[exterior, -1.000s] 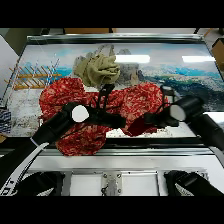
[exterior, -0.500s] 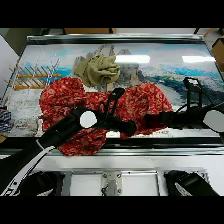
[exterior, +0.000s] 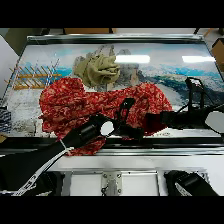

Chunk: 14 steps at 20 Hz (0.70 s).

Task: Fold the clothes and pants, and hang the long-sleeved shirts on hangers.

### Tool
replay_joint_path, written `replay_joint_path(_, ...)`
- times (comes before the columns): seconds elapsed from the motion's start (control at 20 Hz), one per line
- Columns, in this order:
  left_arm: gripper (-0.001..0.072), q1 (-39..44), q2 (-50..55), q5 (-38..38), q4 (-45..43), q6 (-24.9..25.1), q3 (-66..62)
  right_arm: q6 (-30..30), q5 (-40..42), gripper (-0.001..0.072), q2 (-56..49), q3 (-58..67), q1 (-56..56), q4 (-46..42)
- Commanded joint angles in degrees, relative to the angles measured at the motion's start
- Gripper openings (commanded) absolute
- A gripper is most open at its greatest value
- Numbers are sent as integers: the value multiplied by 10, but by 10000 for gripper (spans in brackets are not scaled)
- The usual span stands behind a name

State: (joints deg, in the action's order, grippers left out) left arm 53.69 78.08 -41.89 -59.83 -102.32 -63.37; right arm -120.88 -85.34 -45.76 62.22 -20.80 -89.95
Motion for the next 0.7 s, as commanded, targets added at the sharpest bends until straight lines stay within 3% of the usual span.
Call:
replay_joint_path(0.0, 546, -1, 22, 33, -31, -43, -1, 0, 0, 14, 0, 1, 0, 6)
replay_joint_path(0.25, 547, -38, 26, 12, -14, -46, -31, 0, 0, 14, 0, 1, 0, 10)
replay_joint_path(0.4, 546, -36, 31, -25, -21, -11, -85, 0, 0, 14, 0, 1, 0, 12)
replay_joint_path(0.65, 546, -21, 113, -90, -19, -12, -117, 0, 0, 14, 0, 1, 0, 13)
